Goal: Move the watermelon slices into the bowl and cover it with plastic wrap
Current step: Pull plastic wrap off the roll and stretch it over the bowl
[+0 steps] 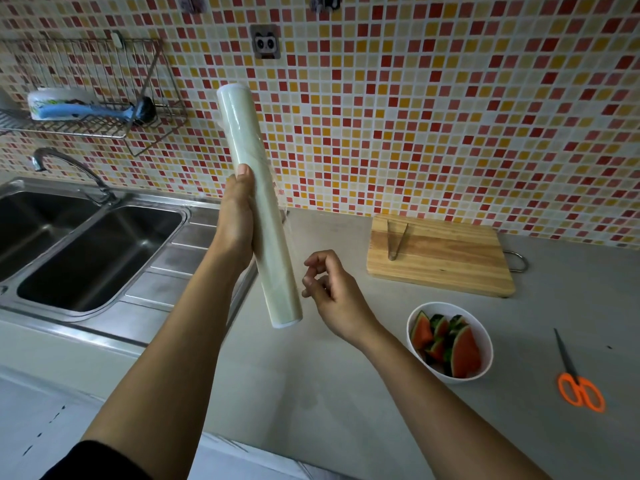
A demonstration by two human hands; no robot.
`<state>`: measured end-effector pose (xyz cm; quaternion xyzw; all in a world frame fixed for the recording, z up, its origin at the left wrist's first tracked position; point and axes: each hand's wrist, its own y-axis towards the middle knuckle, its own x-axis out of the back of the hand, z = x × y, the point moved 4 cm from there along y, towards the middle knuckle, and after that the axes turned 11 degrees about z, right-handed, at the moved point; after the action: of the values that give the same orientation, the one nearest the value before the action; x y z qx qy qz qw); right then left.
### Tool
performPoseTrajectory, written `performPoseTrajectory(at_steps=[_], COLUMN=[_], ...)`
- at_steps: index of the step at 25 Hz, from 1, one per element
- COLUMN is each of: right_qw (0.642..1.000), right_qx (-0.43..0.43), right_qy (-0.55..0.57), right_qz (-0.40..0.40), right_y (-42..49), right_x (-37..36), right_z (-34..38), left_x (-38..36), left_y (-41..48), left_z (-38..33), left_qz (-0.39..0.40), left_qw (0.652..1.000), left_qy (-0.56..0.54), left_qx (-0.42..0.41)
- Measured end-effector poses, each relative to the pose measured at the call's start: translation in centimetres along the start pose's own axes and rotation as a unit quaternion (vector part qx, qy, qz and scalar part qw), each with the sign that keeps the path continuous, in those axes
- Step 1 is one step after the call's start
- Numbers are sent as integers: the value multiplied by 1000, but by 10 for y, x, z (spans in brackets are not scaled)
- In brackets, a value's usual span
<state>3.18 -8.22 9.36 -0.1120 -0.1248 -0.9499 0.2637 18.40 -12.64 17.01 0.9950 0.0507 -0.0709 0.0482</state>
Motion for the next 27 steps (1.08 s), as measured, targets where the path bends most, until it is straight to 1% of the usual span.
performPoseTrajectory(at_steps=[4, 6, 9, 11, 13, 15, 17, 19, 21, 22, 24, 25, 26, 27], right_qw=[995, 993, 991, 991, 994, 995, 994, 990, 984, 984, 985, 982, 979, 978], right_qx=[-46, -31, -8, -7, -8, -12, -18, -19, -40, -67, -151, -186, -196, -178], right_qy=[83, 107, 132, 133, 107, 100, 99, 128, 161, 157, 78, 42, 37, 67], right_qz=[29, 40, 32, 16, 7, 19, 41, 61, 64, 59, 28, 0, -38, -80], right_y=[1, -1, -4, -3, -2, -2, -3, -4, -4, -4, -6, -7, -7, -7], right_x=[2, 4, 6, 5, 6, 6, 7, 8, 9, 9, 11, 13, 13, 14], right_z=[-5, -5, -4, -5, -5, -4, -4, -4, -10, -15, -28, -34, -37, -35], left_x=[0, 0, 4, 5, 4, 7, 9, 10, 7, 6, 1, -2, -6, -11], left_y=[1, 2, 3, 3, 2, 4, 5, 5, 3, 2, 0, -1, -4, -6], left_z=[-3, -4, -7, -8, -8, -10, -12, -12, -12, -11, -10, -10, -8, -4], left_qz=[-5, -7, -24, -25, -27, -29, -27, -25, -18, -13, -7, -4, 1, 8], left_qw=[1000, 1000, 997, 997, 998, 999, 999, 992, 985, 982, 975, 973, 970, 969], left_qy=[-2, -31, -64, -64, -53, -15, 45, 120, 168, 184, 215, 228, 237, 245], left_qx=[-15, -3, 25, 32, 31, 16, -3, -25, -38, -42, -47, -48, -48, -43])
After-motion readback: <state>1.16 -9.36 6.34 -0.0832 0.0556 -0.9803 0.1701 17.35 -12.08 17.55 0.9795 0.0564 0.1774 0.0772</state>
